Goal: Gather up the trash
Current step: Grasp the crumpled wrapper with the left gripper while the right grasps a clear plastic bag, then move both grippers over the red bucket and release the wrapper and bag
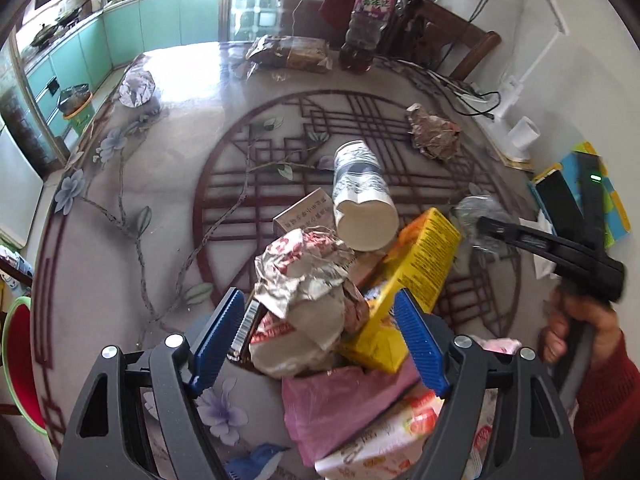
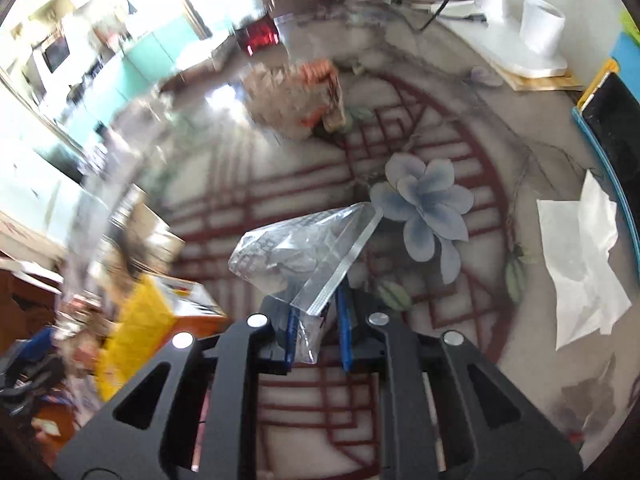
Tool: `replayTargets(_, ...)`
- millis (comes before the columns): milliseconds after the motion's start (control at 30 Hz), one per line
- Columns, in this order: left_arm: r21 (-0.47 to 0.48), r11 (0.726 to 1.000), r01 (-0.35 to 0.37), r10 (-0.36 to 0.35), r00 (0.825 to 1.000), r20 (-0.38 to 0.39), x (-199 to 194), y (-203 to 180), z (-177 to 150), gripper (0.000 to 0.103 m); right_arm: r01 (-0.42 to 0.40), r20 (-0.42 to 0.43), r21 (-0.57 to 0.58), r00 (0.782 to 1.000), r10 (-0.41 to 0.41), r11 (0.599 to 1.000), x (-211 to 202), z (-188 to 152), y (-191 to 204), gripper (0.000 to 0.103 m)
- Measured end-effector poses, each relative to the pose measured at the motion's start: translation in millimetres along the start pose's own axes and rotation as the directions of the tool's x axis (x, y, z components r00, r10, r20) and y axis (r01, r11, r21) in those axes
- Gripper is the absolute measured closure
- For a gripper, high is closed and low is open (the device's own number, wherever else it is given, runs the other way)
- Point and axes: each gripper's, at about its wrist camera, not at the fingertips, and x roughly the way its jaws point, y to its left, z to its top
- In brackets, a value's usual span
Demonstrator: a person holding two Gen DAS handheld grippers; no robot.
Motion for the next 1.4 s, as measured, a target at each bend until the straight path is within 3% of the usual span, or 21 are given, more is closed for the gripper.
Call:
replayTargets(33,-0.012,1.000,0.000,0.000,1.000,-0.008,3.5,1.8,1.0,0.053,-0.014,0.015,0.002,1.000,0.014,1.000,-7.2,-1.1,1.2,0.086)
replayTargets(133,-0.023,0.999,0.026,-0.027,0.998,-0.049,15.3,6.5,1.7,0.076,-0.045,0.049,-0.004,0.998,0.046,0.999,-27.4,-5.8,7.0,0.086)
replayTargets(267,-0.002,0.999,0.033,-0.033,0.999,-0.027,6.5,5.5,-0.1,0.079,-0.061,0.073,-0.013,0.995,0.062,0.998,-53.0,-10.4,14.9,0.086)
replayTargets(633,-0.027,0.996,0.083,-0.079,0.989,0.124,-71.2,19.4,-10.7,0.080,-0.073,0.145,-0.102,0.985,0.088,0.992,-104.3,-33.5,71.7,0.086)
replayTargets(1000,-0.039,0.998,0.049,-0.039,0.975,0.218,-129.4,50.0,-36.9,0.079,-0.100,0.194,-0.224,0.970,0.145,0.969,-145.5,-55.1,140.7,0.086)
replayTargets(1400,-0.096,0.995,0.006,0.020,0.964,0.266,-168.7,114.7,-60.0,0.079,-0.141,0.172,-0.313,0.964,0.202,0.939,-151.0,-80.0,220.3,0.086)
